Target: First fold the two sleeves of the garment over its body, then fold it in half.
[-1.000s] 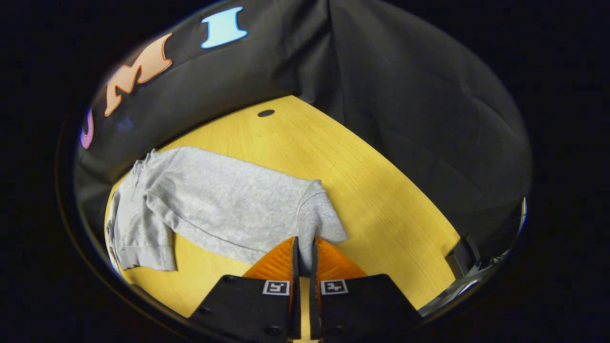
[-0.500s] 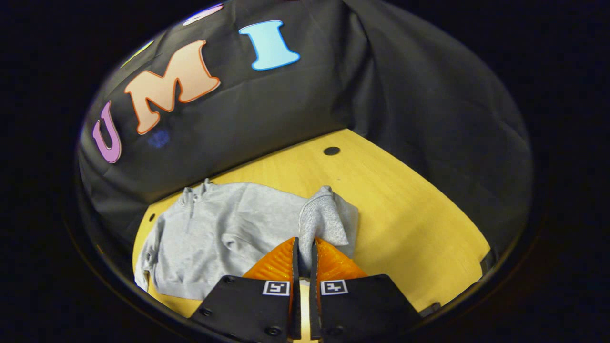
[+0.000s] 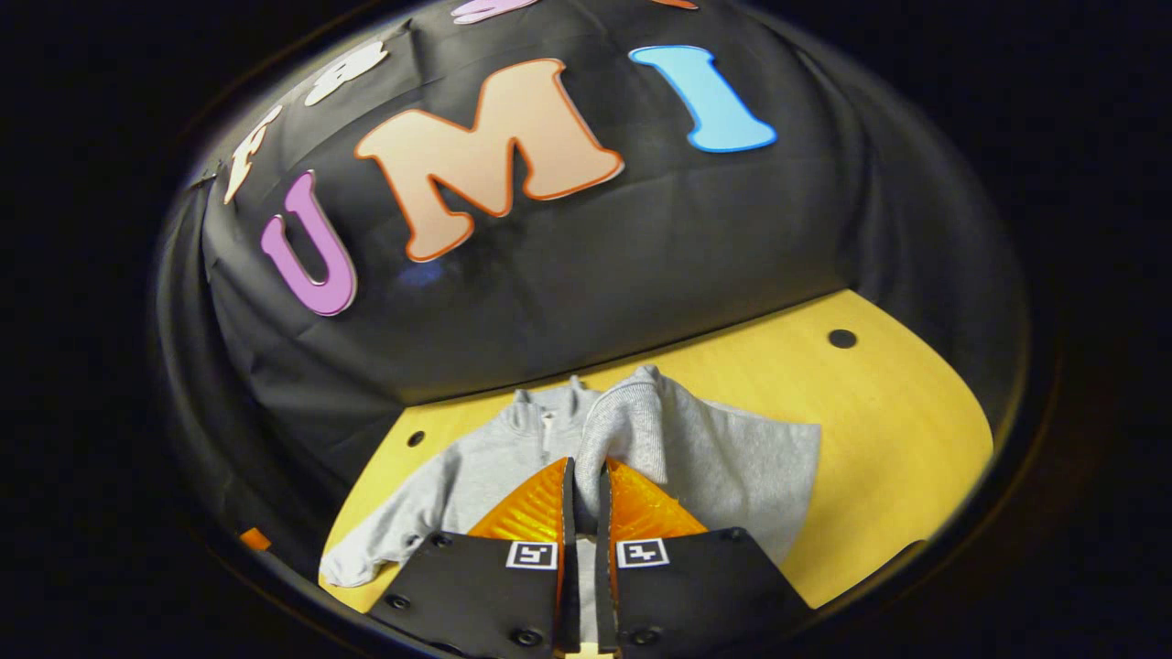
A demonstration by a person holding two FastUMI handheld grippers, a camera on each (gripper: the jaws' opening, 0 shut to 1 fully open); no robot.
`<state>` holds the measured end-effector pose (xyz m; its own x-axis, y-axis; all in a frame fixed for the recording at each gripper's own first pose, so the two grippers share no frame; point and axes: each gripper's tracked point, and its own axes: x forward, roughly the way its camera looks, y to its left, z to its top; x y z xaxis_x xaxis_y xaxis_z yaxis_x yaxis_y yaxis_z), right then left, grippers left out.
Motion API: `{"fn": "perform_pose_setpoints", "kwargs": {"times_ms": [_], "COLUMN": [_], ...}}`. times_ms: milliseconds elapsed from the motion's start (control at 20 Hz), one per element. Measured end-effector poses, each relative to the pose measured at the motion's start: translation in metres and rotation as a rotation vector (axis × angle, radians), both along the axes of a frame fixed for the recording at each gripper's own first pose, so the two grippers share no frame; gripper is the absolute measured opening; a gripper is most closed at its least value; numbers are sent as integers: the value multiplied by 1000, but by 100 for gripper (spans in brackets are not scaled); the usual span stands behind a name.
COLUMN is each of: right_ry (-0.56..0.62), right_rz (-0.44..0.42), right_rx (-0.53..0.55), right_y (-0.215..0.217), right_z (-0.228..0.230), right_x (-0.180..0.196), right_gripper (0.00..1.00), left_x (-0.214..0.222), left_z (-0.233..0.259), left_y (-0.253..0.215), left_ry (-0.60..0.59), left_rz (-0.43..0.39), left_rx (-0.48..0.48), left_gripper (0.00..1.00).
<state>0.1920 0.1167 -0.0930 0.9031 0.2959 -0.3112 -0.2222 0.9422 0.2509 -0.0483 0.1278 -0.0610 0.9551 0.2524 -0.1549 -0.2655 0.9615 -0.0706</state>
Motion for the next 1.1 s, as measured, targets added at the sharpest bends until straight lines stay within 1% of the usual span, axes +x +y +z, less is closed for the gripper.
{"fn": "perform_pose_setpoints", "kwargs": {"times_ms": [50, 350, 600, 750, 850, 900, 1050, 1100], "right_ry": [-6, -4, 29, 81, 123, 142, 156, 163], "right_rz": [54, 256, 379, 441, 445, 440, 440, 437], "right_rx": [20, 129, 220, 246, 224, 213, 196, 183], "right_y": [32, 136, 206, 236, 249, 250, 255, 254], "right_z": [1, -1, -18, -46, -73, -82, -94, -101], "right_x": [-2, -13, -20, -24, -23, -23, -24, -24], "right_gripper": [9, 9, 9, 10, 10, 14, 12, 26], "left_x": [-3, -16, -31, -42, -49, -51, -58, -61], "left_z": [-1, -14, -34, -46, -58, -65, -90, -99], "left_y": [7, 36, 59, 77, 92, 100, 127, 137], "left_ry": [2, 16, 28, 33, 36, 37, 57, 71], "left_rz": [10, 62, 106, 140, 172, 190, 250, 268], "left_rx": [-2, -27, -64, -69, -79, -87, -96, -95], "left_gripper": [94, 94, 95, 94, 95, 95, 95, 95]}}
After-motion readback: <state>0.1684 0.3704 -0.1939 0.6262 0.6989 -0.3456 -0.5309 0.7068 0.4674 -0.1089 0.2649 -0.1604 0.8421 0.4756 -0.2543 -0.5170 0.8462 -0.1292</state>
